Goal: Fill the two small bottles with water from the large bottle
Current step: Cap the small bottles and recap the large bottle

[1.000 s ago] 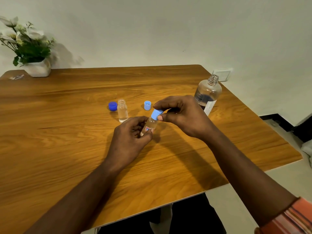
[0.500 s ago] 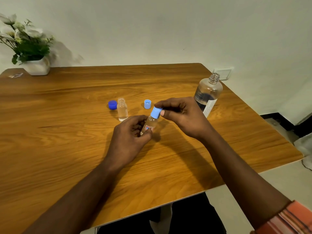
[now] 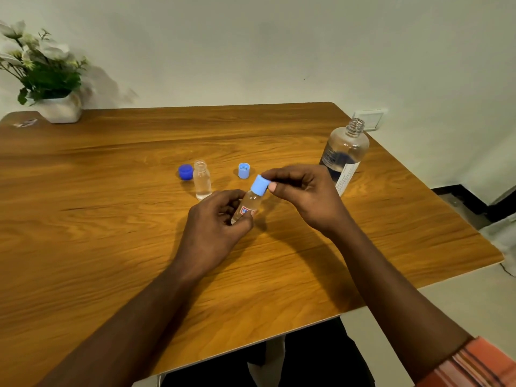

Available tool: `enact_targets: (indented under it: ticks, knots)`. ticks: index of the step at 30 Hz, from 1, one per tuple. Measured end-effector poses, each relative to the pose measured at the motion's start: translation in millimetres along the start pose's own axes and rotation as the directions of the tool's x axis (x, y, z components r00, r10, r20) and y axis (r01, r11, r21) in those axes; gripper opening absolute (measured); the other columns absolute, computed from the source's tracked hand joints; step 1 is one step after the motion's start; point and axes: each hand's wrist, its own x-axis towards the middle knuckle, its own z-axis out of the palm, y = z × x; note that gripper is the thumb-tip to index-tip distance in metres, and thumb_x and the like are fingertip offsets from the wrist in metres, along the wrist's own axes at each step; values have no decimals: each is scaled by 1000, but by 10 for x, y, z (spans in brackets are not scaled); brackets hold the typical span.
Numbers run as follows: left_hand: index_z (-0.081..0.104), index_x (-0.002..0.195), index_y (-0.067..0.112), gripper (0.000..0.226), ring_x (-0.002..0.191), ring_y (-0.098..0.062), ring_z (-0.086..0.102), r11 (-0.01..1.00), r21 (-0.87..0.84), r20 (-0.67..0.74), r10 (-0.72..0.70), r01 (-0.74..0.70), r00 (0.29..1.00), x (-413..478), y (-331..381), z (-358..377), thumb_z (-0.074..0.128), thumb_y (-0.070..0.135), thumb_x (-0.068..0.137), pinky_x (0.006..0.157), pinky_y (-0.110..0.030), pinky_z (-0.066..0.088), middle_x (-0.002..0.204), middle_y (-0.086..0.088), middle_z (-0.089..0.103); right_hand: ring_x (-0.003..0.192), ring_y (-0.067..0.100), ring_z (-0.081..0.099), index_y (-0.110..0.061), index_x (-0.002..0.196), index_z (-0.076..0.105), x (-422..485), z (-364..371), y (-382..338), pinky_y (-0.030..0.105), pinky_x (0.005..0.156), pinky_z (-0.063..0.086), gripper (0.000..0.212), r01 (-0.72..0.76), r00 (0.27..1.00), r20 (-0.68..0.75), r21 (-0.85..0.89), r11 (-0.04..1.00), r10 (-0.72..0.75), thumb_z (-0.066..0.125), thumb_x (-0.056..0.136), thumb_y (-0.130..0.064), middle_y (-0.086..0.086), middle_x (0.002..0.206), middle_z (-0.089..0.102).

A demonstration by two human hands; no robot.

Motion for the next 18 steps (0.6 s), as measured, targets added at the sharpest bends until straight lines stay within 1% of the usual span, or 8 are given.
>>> enact_targets:
  ticks: [3,4,6,8,12,14,16,18]
  knots:
    - [69,103,20,34,76,-5,65,1000,24,7,-16,15,1000,2,-3,-2,70,18,69,73,-31,56,88,6,69,79,8,69,-7,92,74,12,23,22,20,70,52,12,-6,999,-32,-3,1000,6,74,80,-4,-2,84,73]
    - [69,104,19,36,77,-6,66,999,33,10,-18,18,1000,1,-7,-2,69,20,68,73,-32,56,88,6,69,76,10,68,-8,86,74,14,30,28,24,68,53,7,-9,999,-48,-24,1000,7,76,79,-7,0,81,73]
    - [70,104,21,36,78,-8,67,999,51,16,-14,14,1000,-1,-14,-3,68,22,68,75,-34,57,89,4,69,78,18,68,-5,80,73,18,39,34,33,69,55,9,-7,997,-79,-41,999,3,79,77,-11,5,83,72]
    - [70,104,24,35,79,-9,67,998,59,16,-11,10,1000,-4,-10,-6,68,24,68,75,-36,57,89,4,69,88,22,68,-2,87,72,23,21,21,37,77,55,12,8,997,-76,-11,1000,-9,76,79,-9,8,93,72]
    - [67,100,32,34,79,-10,66,999,51,7,-13,12,1000,3,-8,3,69,23,68,76,-39,57,89,5,70,98,23,68,-1,110,68,38,-33,-8,32,87,55,30,26,999,42,14,1000,-27,64,82,9,12,110,71]
    - [69,102,28,35,78,-9,66,999,40,6,-25,24,1000,3,-12,6,69,23,67,77,-40,57,88,5,69,101,17,68,-2,109,69,47,-36,3,28,88,54,30,24,998,65,1,1000,-24,64,82,10,10,106,72]
    - [70,105,21,37,79,-8,67,999,37,11,-30,30,999,-1,-12,3,69,23,68,77,-40,57,89,5,69,95,13,69,-4,103,72,55,-20,16,25,83,54,23,16,999,50,-13,1000,-15,69,82,4,5,99,73]
    - [70,106,21,37,79,-9,67,999,39,18,-25,25,1000,-9,-1,-4,69,22,68,77,-40,57,89,4,69,87,16,70,-4,96,74,53,-4,16,30,76,56,16,-10,1000,16,-24,1000,10,74,80,-5,4,93,74]
